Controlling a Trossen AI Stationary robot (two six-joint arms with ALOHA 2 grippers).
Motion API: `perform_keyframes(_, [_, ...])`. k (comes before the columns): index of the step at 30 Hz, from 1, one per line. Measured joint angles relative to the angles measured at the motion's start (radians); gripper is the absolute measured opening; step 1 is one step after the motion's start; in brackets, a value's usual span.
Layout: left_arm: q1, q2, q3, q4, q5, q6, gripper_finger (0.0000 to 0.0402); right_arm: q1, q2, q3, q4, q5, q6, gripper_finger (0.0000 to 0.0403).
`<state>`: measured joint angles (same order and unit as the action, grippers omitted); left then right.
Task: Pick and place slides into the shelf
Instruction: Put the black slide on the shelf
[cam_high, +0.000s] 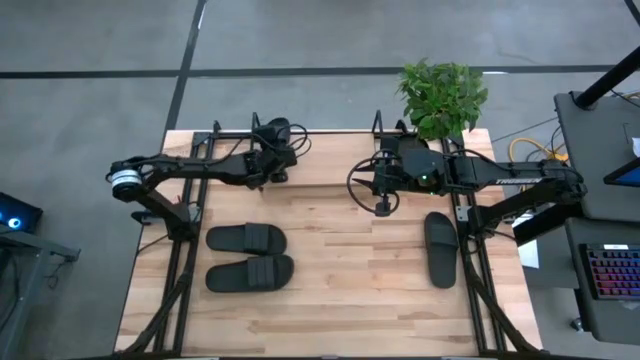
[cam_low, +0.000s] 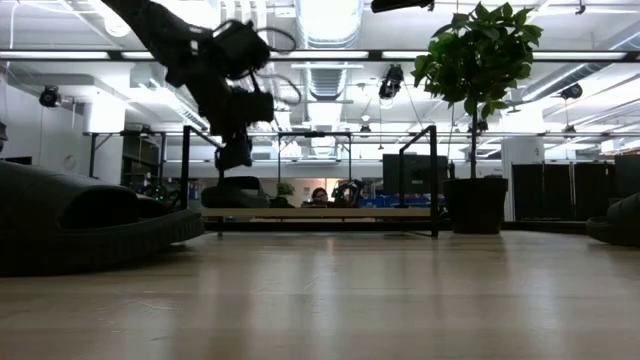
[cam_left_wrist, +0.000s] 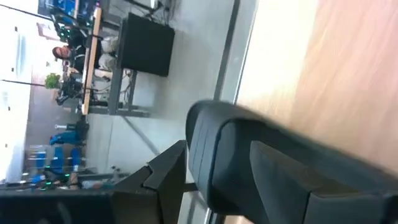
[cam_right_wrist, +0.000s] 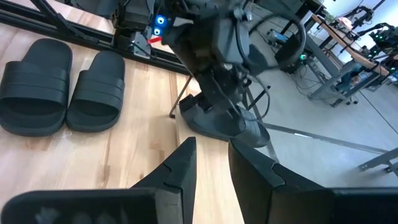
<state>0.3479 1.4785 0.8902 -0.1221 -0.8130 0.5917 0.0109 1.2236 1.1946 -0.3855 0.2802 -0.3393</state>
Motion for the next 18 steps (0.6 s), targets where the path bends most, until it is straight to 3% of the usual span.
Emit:
perform_keyframes(4, [-0.039, -0.081, -0.015, 0.001, 0.112, -0.061, 0.0163, 0.000, -0.008, 0.003, 0.000, 0.000, 0.000, 0.0084])
perform_keyframes(13, [-0.062, -0.300, -0.040, 0.013, 0.824, -0.198, 0.0163, 0.097, -0.112, -0.026, -0.001, 0.015, -0.037, 0.0084])
perform_keyframes(16, [-0.066, -0.357, -0.047, 0.021, 0.977, -0.201, 0.0163, 0.173, -0.163, -0.052, 0.000, 0.091, -0.033, 0.0083])
perform_keyframes(18, [-0.069, -0.390, -0.058, 0.057, 1.000, -0.217, 0.0163, 0.238, -0.194, -0.068, 0.003, 0.189, -0.027, 0.0083])
